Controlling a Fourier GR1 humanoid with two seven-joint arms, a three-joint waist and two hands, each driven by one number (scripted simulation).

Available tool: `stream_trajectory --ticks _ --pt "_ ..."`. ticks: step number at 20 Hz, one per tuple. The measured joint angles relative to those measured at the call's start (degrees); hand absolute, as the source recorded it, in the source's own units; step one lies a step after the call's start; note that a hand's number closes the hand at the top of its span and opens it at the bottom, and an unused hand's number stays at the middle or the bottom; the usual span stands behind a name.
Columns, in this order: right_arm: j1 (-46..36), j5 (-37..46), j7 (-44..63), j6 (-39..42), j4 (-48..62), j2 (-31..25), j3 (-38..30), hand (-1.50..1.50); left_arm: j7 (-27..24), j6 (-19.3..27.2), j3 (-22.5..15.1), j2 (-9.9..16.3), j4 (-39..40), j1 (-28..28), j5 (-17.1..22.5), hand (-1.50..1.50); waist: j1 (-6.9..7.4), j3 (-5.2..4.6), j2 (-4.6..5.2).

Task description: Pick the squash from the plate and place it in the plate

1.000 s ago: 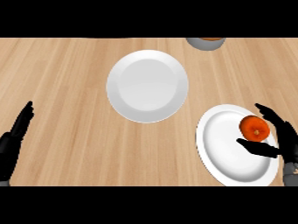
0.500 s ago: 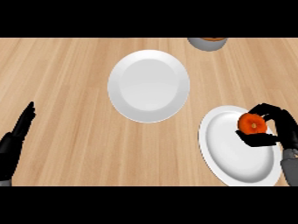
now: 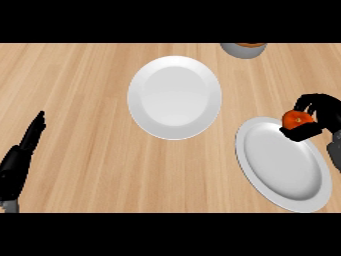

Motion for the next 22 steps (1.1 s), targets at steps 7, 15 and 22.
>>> stream_trajectory --ticks 7,15,22 --pt "-5.78 2.79 -2.48 -8.42 2.07 -1.07 -2.31 1.5 -1.16 0.05 1.47 -0.17 1.8 0.49 -0.06 0.0 -1.36 0.01 -0.33" --pt "-7.39 -0.87 -7.19 -10.23 -12.4 -0.04 -3.21 1.5 -1.5 0.25 1.84 -0.63 1.59 1.85 -0.43 0.0 -2.58 -0.05 -0.83" --pt "-7.27 -5.35 -2.41 -1.84 -29.65 3.69 -0.28 1.5 0.35 -1.0 2.72 0.2 -1.15 2.47 0.13 0.0 -2.59 -0.06 -0.91"
